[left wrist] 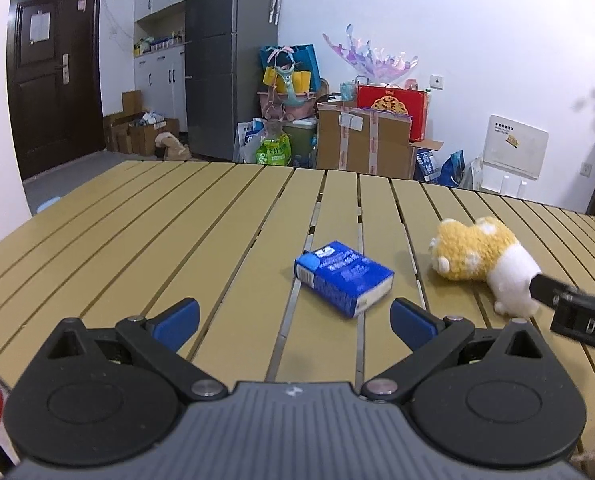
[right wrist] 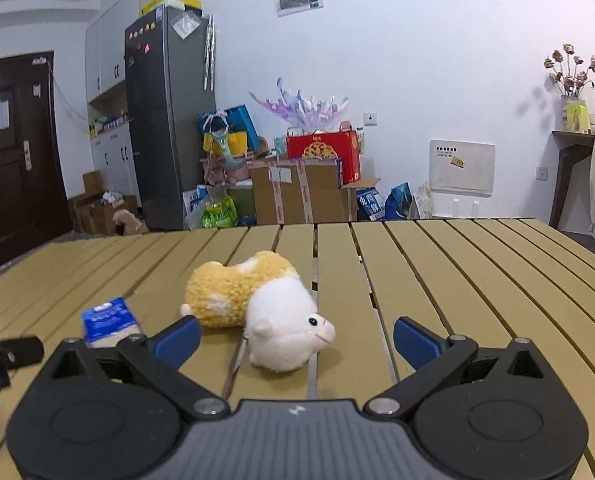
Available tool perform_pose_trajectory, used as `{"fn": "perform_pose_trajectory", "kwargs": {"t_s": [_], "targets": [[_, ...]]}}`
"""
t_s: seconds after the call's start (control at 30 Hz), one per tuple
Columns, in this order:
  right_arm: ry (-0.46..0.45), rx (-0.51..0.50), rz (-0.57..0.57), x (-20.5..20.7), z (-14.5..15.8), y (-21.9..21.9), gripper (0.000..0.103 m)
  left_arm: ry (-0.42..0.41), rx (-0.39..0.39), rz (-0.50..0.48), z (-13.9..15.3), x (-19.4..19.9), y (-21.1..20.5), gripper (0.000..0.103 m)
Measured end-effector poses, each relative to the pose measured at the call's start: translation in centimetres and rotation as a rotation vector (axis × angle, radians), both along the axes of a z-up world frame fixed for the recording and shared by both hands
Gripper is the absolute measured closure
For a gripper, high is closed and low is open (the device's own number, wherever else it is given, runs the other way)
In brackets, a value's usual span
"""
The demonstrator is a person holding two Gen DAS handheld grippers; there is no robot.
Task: Collect trash
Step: 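Grasp the plush hamster with the right tool while the left tool grasps the blue tissue pack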
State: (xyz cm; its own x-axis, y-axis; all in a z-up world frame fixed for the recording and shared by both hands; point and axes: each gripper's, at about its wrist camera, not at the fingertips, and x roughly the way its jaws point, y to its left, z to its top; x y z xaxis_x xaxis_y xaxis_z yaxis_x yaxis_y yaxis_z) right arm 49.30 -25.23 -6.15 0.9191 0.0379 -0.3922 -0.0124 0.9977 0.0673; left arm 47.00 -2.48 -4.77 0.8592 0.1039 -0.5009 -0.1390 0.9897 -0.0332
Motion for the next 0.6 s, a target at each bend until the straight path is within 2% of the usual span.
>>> {"fn": "perform_pose_trajectory", "kwargs": {"t_s": [0.33, 0.43, 0.5, 0.6], "targets": [[0.141, -0.070, 0.035, 7.6, -1.5, 1.1, 0.000, 0.021, -0.018, 0.022, -1.9, 4.5, 1.5, 0.000], [0.177, -0.070, 0.048, 9.1, -1.7, 1.6, 0.005, 0.042, -0.039, 0.019, -2.2, 5.1, 2.1, 0.000], [0.192, -0.054, 0.065, 9.7, -1.8, 1.9, 0.015, 0.046, -0.048, 0.015, -2.3, 5.2, 2.2, 0.000], [0.218, -0.044, 0.087, 10.2, -2.0, 2.2, 0.043, 0.050, -0.035, 0.009, -2.3, 5.2, 2.0, 0.000]]}}
